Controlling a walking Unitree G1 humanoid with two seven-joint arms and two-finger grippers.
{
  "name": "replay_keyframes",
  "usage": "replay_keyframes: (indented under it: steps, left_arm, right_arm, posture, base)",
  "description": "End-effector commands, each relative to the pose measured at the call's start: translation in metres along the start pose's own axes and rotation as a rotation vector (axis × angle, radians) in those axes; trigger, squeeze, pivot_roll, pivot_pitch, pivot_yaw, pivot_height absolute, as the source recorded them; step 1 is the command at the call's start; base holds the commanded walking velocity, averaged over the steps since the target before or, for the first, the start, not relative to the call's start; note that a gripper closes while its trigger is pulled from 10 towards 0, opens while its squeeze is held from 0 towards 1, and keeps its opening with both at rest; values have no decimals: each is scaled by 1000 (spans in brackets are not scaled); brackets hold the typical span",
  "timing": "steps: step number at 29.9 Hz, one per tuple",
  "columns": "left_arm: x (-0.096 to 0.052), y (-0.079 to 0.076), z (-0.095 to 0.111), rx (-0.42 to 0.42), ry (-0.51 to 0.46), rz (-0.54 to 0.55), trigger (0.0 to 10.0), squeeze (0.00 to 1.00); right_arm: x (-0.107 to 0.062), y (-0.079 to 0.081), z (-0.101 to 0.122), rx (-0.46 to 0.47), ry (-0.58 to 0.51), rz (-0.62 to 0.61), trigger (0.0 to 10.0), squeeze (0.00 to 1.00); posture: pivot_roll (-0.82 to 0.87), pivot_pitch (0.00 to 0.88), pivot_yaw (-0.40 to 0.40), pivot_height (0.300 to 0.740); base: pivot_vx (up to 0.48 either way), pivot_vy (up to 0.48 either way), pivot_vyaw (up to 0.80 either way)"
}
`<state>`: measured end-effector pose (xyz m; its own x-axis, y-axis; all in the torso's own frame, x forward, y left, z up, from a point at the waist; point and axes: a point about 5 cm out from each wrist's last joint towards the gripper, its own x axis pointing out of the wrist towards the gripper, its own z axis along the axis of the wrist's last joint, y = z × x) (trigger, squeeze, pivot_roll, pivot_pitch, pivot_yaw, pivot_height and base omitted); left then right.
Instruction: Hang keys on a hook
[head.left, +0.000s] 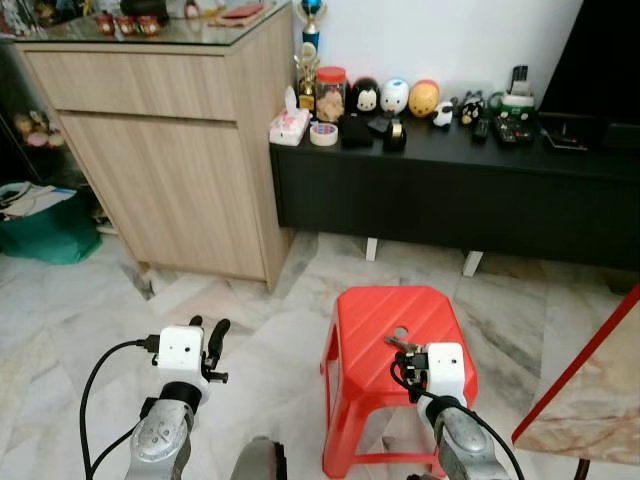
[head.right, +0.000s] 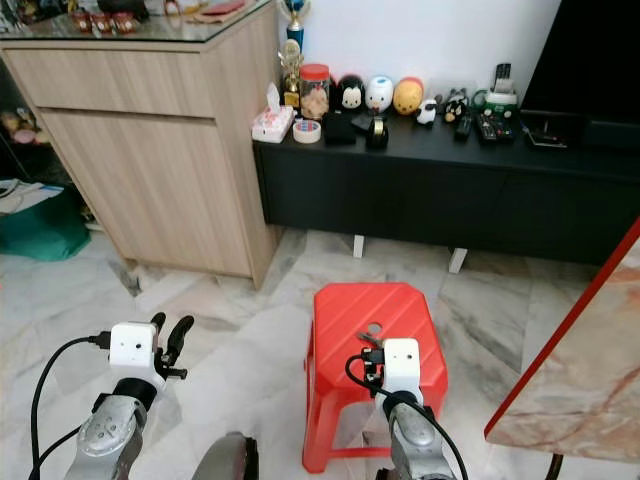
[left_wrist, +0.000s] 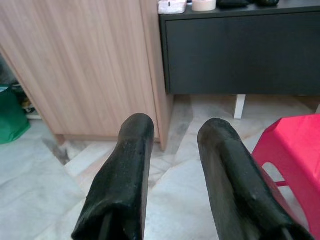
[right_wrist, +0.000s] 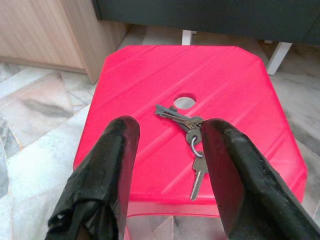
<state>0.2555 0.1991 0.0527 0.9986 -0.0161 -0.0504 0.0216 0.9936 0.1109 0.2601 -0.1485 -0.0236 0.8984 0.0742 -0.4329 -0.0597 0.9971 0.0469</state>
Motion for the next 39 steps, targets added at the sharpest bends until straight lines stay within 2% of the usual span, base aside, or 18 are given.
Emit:
replay_keyframes:
  steps: [1,14,22,31,39]
  left_arm:
    - [0,-1,1,10,2,-14,10000,0]
    - [1,-1,2,11,-1,-21,10000,0]
    - [1,-2,2,16,-3,-31,10000,0]
    - [-1,-1,-2,30,25,-41,10000,0]
    - [0,-2,-3,27,24,-46,10000,0]
  right_arm:
    - [0,-2,1,18,0,-11,10000,0]
    - [1,-3,1,-18,-9,-12,10000,0]
    - [1,-2,3,8,-14,-24,10000,0]
    - [-4,-12,-14,72,94,-91,10000,0]
    - [-7,-8,-29,23,225,-36,10000,0]
  posture:
    - [48,0,0,641]
    - [54,0,1,641]
    - [54,0,2,641]
    - [55,0,4,641]
    - [51,0,5,641]
  base:
    - [300,0,0]
    - [342,0,0]
    - [373,0,0]
    - [65,0,0]
    - [0,0,0]
